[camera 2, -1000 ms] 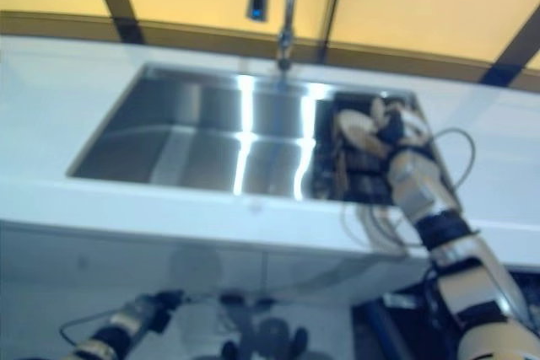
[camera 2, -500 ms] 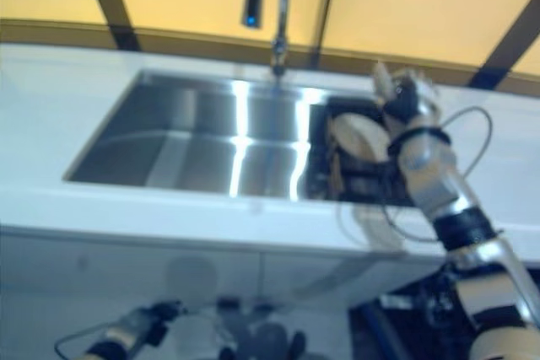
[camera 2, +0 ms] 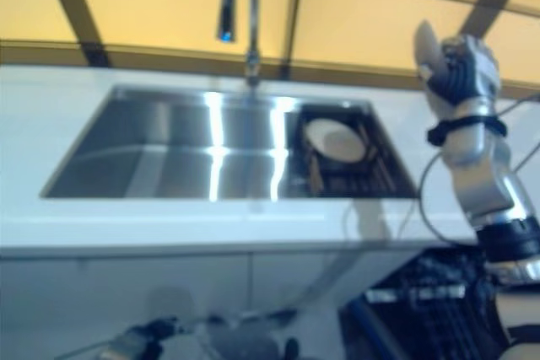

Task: Take plates into dishwasher

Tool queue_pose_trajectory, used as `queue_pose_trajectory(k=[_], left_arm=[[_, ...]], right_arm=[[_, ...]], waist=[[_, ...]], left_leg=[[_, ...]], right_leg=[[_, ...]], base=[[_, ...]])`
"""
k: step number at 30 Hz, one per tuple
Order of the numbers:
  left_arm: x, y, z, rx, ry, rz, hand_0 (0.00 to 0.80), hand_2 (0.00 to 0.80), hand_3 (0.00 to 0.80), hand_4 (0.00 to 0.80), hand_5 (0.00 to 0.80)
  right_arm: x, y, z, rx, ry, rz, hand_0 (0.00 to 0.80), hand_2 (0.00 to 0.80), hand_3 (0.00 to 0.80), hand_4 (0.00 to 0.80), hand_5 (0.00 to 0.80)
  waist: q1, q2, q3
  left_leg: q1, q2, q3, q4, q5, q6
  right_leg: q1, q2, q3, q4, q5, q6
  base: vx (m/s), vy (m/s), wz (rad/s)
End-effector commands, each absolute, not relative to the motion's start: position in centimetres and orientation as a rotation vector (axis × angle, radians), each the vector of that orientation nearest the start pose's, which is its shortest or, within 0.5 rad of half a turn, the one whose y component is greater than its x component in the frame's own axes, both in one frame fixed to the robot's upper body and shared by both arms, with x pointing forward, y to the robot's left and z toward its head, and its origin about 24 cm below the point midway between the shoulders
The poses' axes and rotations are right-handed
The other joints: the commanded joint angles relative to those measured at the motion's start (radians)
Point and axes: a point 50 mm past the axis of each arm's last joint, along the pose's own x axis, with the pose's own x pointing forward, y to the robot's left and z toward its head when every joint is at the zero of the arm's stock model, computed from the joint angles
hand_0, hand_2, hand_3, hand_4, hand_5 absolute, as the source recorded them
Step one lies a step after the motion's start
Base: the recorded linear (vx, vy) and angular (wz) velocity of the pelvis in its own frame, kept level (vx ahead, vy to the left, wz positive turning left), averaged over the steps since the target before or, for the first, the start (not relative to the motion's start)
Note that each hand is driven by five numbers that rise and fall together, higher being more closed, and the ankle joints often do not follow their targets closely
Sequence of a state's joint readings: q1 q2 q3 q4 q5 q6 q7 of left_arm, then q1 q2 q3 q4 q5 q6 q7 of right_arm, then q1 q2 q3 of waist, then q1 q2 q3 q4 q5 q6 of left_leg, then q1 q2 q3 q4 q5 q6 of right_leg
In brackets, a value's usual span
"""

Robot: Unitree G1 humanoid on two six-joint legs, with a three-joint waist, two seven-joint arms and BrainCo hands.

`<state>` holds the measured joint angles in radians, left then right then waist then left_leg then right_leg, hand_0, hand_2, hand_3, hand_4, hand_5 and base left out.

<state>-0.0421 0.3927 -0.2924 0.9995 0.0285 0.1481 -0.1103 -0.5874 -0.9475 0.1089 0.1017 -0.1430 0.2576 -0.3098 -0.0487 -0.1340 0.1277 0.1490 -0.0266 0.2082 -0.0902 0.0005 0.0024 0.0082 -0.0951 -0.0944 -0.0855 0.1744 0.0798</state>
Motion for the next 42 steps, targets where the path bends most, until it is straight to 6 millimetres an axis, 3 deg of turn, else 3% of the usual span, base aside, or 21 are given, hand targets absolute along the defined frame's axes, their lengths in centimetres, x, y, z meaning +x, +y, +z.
queue_pose_trajectory(k=[1,9,16,23,33,42], left_arm=[[15.0,25.7,-13.1,0.564,1.106,-0.166,0.0,0.0,0.0,0.0,0.0],[15.0,26.6,-12.9,0.597,1.11,-0.135,0.0,0.0,0.0,0.0,0.0],[16.0,27.0,-12.3,0.612,1.09,-0.142,0.0,0.0,0.0,0.0,0.0],[17.2,27.2,-11.6,0.608,1.058,-0.137,0.0,0.0,0.0,0.0,0.0],[17.7,27.5,-11.3,0.584,1.055,-0.125,0.0,0.0,0.0,0.0,0.0],[17.3,27.7,-11.4,0.569,1.083,-0.121,0.0,0.0,0.0,0.0,0.0]], right_arm=[[29.0,-30.6,31.3,-0.976,-0.579,-0.674,0.8,0.8,0.8,0.8,0.8],[27.6,-33.1,30.0,-0.898,-0.51,-0.691,0.8,0.8,0.8,0.8,0.8],[27.3,-34.1,27.1,-0.846,-0.374,-0.57,0.8,0.8,0.8,0.8,0.8],[27.1,-33.6,23.0,-0.829,-0.234,-0.427,0.8,0.8,0.8,0.8,0.8],[26.7,-32.9,17.3,-0.81,-0.01,-0.295,0.8,0.8,0.8,0.8,0.8],[26.9,-32.3,14.1,-0.775,0.103,-0.253,0.8,0.8,0.8,0.8,0.8]], waist=[[-0.003,0.058,0.006],[-0.049,0.053,0.022],[-0.088,0.054,0.031],[-0.115,0.058,0.05],[-0.135,0.07,0.07],[-0.127,0.085,0.083]], left_leg=[[-0.023,-0.027,0.004,0.028,-0.065,0.037],[-0.029,-0.026,0.017,0.038,-0.074,0.048],[-0.021,-0.03,0.043,0.026,-0.079,0.055],[-0.011,-0.034,0.08,0.011,-0.08,0.057],[-0.013,-0.042,0.085,0.003,-0.081,0.059],[-0.009,-0.042,0.087,0.003,-0.085,0.058]], right_leg=[[0.0,0.023,-0.013,0.068,-0.105,0.066],[-0.068,0.012,0.029,0.098,-0.071,0.09],[-0.111,0.002,0.045,0.097,-0.039,0.107],[-0.143,-0.011,0.017,0.105,-0.011,0.115],[-0.159,-0.02,0.016,0.111,-0.006,0.115],[-0.161,-0.024,-0.006,0.119,-0.016,0.114]], base=[[-0.118,0.078,-0.34],[-0.1,0.079,-0.31],[-0.048,0.073,-0.32],[-0.035,0.042,-0.18],[-0.002,0.005,-0.09],[0.048,-0.04,0.0]])
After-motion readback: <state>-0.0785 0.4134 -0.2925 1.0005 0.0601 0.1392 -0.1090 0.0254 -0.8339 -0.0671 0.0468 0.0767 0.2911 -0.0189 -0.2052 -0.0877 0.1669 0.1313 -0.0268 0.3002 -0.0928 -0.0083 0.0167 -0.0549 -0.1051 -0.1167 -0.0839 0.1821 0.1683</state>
